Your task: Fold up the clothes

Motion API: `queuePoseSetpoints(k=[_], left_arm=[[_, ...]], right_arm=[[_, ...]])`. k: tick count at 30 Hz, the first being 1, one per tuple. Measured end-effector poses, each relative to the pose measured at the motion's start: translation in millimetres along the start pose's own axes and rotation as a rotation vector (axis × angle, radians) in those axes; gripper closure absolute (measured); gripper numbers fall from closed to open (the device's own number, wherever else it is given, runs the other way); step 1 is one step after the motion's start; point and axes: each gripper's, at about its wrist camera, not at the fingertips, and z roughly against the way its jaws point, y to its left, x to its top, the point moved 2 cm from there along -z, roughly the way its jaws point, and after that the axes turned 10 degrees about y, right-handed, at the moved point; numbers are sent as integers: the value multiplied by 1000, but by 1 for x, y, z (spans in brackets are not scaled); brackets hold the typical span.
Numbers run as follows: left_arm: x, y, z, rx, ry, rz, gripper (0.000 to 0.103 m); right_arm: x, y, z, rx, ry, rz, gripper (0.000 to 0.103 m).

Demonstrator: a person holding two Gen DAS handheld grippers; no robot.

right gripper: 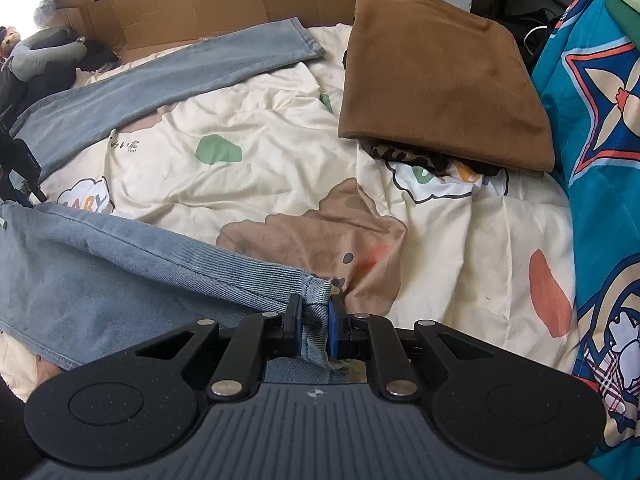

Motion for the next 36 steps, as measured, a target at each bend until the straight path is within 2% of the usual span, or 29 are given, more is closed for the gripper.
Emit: queuePoseSetpoints(k=[2, 11, 19, 20, 21, 23, 25, 29, 36], left_arm=[[-3, 1, 3, 3, -13, -23, 101], [-18, 44, 29, -205, -74, 32, 102], [-17, 50, 71, -318, -164, 18, 102], [-55, 80, 60, -325, -170, 13, 102], [-78, 98, 53, -331, -174, 10, 102], [-92, 86, 50, -343, -182, 11, 102], [-88, 71, 20, -350, -188, -5, 102], [-74, 68, 13, -362, -180, 3, 102], [-64, 64, -10, -340, -186, -4, 102]], right_arm=[[0, -1, 0, 1, -4, -2, 92], [-2, -4, 6, 11, -29, -5, 91], [1, -5, 20, 18, -65, -12, 92], [2, -5, 20, 17, -66, -15, 92], [3, -5, 19, 15, -65, -20, 92], [4, -5, 17, 9, -60, -27, 92], [6, -7, 12, 3, -51, -33, 92], [8, -13, -6, 1, -16, -79, 92], [18, -23, -52, -9, 69, -153, 92]])
